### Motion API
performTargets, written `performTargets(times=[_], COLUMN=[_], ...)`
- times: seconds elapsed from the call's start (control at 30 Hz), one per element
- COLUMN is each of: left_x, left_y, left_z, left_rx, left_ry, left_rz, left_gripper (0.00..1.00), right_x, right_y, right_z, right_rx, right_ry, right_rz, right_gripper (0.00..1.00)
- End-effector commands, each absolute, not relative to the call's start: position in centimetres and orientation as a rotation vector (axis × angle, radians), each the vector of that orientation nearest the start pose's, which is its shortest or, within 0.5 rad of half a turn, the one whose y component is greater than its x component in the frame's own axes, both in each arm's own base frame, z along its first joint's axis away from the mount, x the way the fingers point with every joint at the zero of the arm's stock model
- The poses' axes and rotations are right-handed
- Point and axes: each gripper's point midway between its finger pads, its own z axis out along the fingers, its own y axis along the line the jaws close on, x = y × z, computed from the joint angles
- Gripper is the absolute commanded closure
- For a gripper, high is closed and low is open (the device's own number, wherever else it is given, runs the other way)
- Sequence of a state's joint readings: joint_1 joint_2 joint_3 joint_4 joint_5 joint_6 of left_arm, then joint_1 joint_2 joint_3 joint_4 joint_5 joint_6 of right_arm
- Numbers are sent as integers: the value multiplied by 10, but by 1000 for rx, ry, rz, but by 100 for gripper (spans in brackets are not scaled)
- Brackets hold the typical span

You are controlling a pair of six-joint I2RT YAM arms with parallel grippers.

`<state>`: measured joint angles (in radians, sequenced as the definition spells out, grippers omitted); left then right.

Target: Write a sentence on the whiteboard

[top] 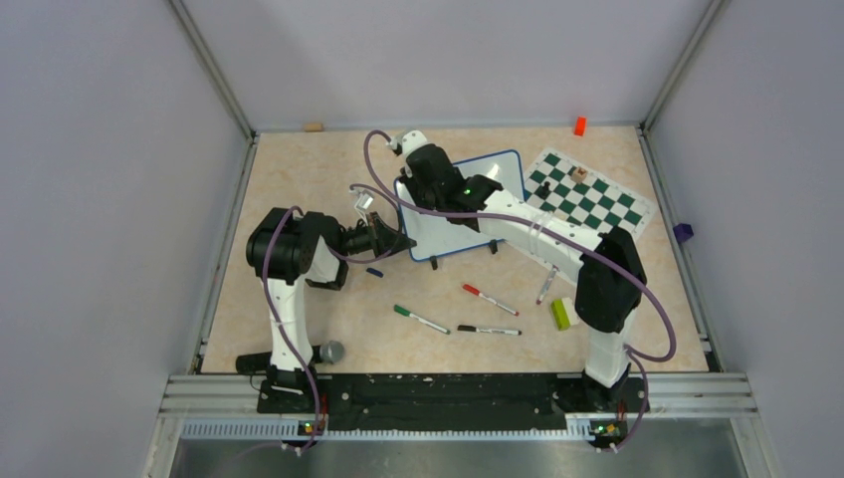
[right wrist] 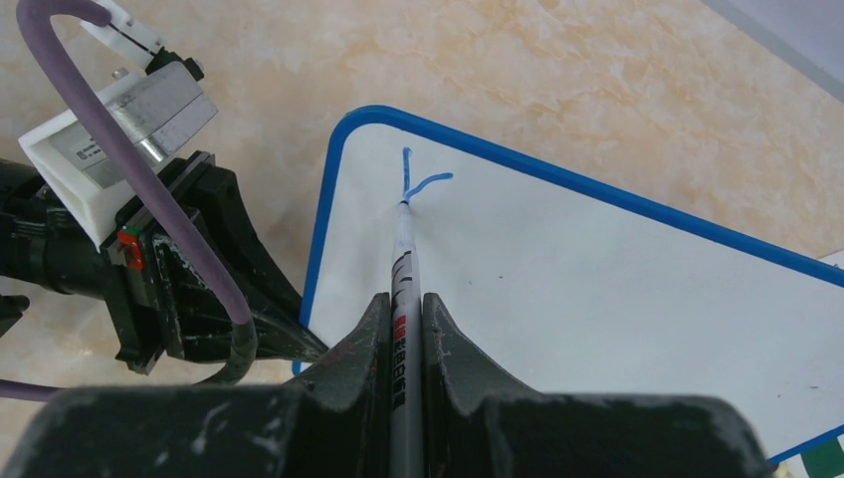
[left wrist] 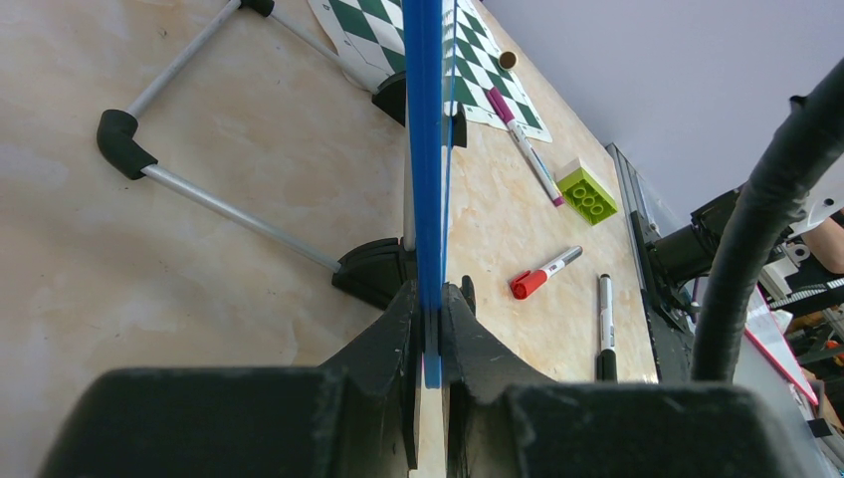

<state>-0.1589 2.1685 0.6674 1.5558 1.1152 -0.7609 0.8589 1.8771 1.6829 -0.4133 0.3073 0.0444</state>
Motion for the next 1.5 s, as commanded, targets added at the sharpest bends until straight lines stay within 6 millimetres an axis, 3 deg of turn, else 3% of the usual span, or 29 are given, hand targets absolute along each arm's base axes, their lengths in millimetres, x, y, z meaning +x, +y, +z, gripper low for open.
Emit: performTargets(times=[0.0,0.47,0.63,0.83,0.97,1.47], left_x=[326,326,326,326,326,326], left_y=[-235,-235,-235,-235,-235,-235], left_z=[82,82,83,83,83,82], left_rx=[640,641,642,641,641,642], left_ry=[1619,1618,1617,1619,1617,1619], left_rz=[-1532,-1529,-1530,-1532,-1531,-1532], left_gripper=[93,93,93,93,93,93], right_x=[381,372,370,367,365,377], right_y=[363,360,362,362,359,340], right_z=[217,209,219,248,257,253], right_rx=[-685,-705,-696,-668,-645,-548], right_ry=[2022,2052,2037,1985,1958,1962], right_rz=[216,231,258,313,332,323], right_gripper=[100,100,100,100,100,100])
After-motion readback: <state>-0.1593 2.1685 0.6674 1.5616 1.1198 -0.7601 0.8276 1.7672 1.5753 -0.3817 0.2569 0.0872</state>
